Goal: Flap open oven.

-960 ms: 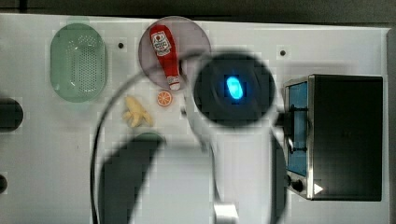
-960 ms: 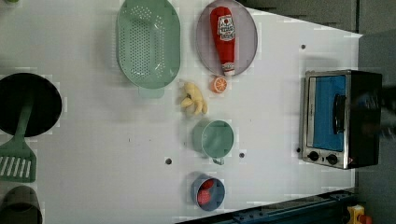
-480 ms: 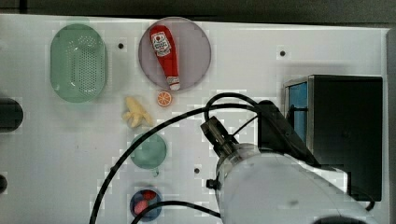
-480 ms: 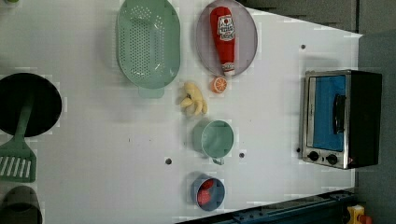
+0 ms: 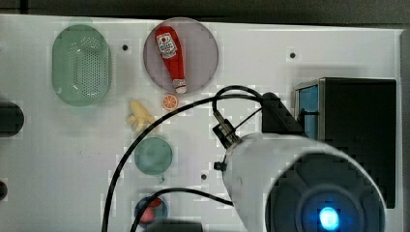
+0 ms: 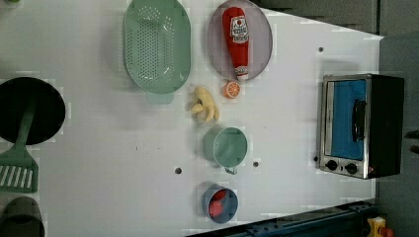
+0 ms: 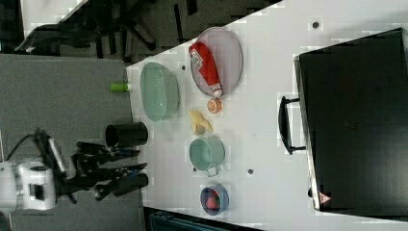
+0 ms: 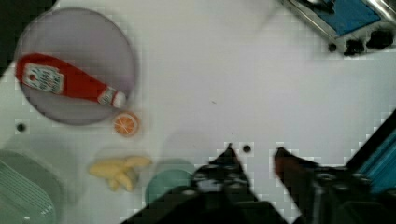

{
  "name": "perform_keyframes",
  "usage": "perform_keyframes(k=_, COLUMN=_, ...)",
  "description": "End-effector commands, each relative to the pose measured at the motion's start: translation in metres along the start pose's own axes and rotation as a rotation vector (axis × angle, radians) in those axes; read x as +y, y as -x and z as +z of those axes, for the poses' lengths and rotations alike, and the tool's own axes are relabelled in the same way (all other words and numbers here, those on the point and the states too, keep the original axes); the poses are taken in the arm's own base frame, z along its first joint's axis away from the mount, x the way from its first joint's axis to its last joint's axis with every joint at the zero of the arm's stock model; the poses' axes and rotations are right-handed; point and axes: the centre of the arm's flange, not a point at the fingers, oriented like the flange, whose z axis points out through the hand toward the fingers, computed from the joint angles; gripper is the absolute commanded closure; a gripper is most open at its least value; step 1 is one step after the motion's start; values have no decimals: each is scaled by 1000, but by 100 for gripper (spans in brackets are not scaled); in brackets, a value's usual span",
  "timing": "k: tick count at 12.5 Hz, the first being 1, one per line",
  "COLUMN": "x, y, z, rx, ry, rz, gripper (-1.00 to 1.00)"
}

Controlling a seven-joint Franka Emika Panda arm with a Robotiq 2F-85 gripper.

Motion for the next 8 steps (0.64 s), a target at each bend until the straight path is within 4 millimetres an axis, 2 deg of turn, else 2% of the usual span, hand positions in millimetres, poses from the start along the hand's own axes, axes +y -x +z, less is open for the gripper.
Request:
perform_keyframes(k=1, x=2, y=0, z=9, rx=-16, ry=9, rz=12, gripper=65)
perform_keyframes(k=3, x=11, y=-8, z=23, rx=-42, ry=24, rz=-66, gripper=65)
perform_keyframes(k=5, x=26, y=-20, z=41, rx=-69, ry=41, rz=-232, gripper=65)
perform_keyframes(k=8, x=54, y=-48, z=63, rx=-15, ry=121, rz=-485, gripper=65)
